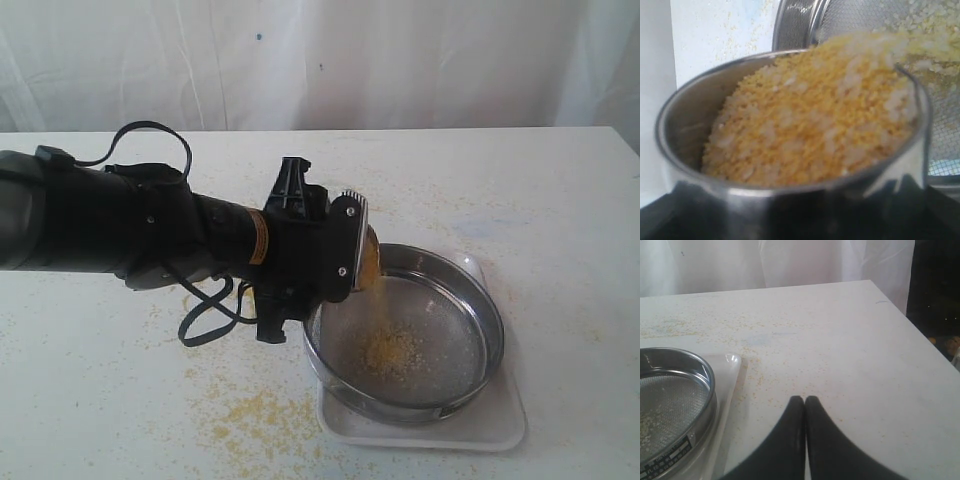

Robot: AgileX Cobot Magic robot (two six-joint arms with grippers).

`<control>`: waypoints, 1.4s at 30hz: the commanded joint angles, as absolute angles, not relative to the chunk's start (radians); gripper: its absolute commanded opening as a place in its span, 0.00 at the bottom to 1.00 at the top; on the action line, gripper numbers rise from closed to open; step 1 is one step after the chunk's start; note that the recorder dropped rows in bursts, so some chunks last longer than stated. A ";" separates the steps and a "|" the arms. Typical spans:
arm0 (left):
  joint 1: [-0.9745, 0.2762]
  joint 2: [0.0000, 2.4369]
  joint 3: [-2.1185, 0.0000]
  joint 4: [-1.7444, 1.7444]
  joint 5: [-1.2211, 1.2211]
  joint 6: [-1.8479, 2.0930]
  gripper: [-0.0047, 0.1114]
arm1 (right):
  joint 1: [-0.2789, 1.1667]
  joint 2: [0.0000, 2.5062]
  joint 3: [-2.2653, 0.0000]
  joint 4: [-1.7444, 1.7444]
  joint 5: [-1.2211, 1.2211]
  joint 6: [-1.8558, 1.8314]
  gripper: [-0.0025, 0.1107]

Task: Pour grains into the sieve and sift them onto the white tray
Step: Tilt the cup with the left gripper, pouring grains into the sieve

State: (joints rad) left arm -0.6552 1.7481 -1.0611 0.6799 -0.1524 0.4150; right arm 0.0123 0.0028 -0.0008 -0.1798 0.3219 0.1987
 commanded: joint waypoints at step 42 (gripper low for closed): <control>-0.662 1.735 -1.072 0.681 -0.238 0.821 0.04 | 0.019 0.000 0.000 -0.181 0.317 0.199 0.02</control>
State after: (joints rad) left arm -0.6552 1.7481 -1.0636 0.6799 -0.2186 0.8000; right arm 0.0123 0.0028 -0.0008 -0.1798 0.3219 0.1987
